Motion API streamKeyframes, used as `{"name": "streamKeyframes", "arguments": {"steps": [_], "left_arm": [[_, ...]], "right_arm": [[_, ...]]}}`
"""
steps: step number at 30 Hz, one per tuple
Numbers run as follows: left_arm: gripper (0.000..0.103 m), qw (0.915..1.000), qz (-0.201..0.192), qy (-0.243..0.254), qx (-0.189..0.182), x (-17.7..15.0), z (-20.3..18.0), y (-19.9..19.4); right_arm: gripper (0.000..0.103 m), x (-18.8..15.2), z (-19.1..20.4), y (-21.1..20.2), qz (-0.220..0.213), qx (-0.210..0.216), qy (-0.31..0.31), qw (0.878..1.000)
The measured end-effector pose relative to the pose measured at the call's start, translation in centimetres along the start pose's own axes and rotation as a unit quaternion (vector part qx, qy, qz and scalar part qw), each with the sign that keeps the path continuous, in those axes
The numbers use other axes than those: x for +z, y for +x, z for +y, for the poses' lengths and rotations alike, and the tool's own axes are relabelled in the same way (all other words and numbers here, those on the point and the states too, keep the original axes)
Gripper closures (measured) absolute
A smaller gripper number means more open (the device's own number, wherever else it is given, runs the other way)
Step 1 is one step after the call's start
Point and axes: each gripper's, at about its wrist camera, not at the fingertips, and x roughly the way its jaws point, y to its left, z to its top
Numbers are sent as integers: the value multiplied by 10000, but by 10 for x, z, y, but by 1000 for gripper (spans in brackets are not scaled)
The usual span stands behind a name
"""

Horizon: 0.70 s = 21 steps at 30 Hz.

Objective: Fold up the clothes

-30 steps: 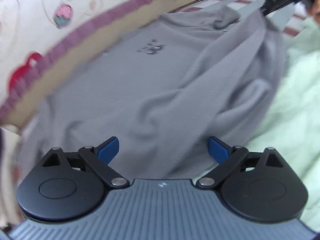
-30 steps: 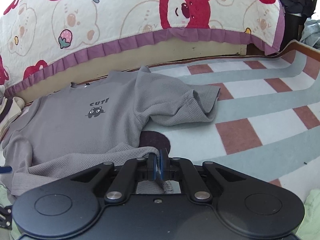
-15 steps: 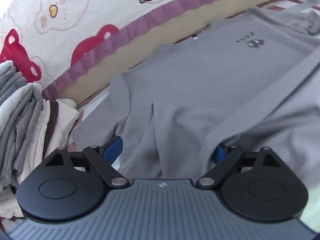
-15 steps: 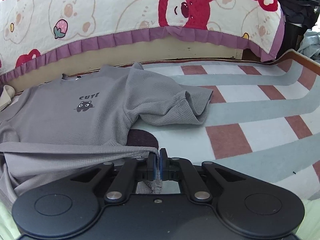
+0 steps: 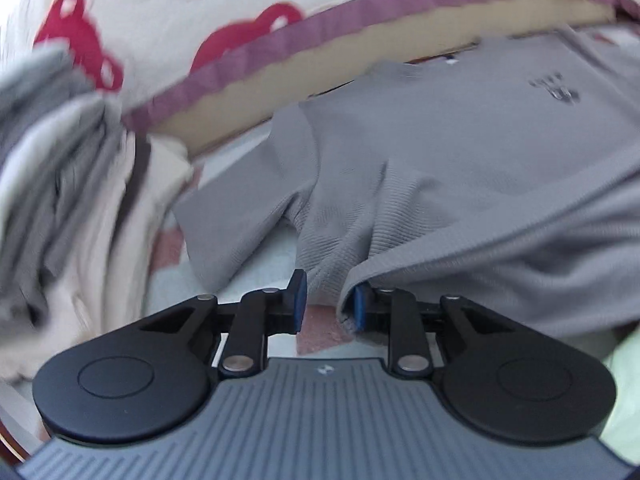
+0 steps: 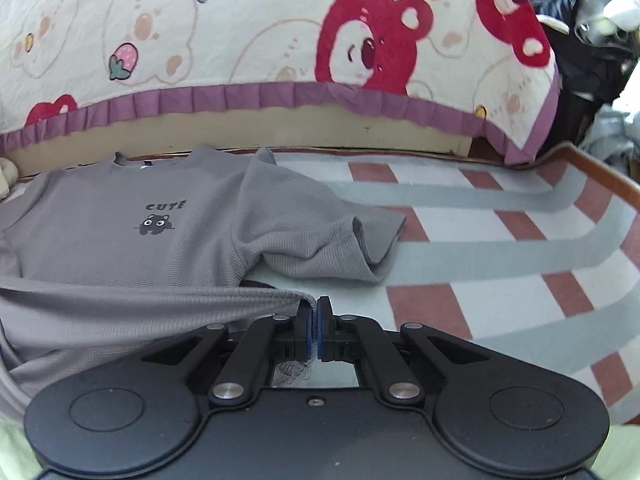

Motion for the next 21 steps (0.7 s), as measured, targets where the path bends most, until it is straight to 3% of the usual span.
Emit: {"name": "streamKeyframes", "arguments": {"steps": [3,6,8,9,12,13,14,15,16,19,21], "left_arm": [[77,9971,56,-522,-559,-6,13,3],[70,9909,444,-900,-900,-14,18,11],[47,9892,625,-810,-1049,-19,13,14],[40,9882,685,-773,-1129,-20,11,17],[38,9883,646,-649,-1216,-20,3,16],[53,9896,577,-565,-1191,-18,0,14],[86,9923,499,-462,-1034,-17,-2,11],[96,9946,420,-358,-877,-15,-5,8],[97,9965,332,-273,-710,-14,-7,5],[97,9972,-206,-718,-35,-13,-1,-19],[97,9939,-296,-1062,-22,-16,7,-26]], "right_arm": [[102,3,-2,2,22,36,25,10000],[102,1,-11,6,122,196,310,9993],[101,-1,-18,7,189,335,505,9980],[99,-2,-22,8,222,422,609,9970],[89,-9,-36,10,382,828,1191,9887],[85,-12,-41,11,452,985,1412,9840],[79,-16,-46,13,509,1144,1625,9787],[69,-20,-48,14,561,1211,1769,9751],[63,-25,-48,15,615,1216,1865,9730],[62,-37,-45,20,779,1146,1946,9710],[62,-43,-39,21,764,1106,1755,9753]]}}
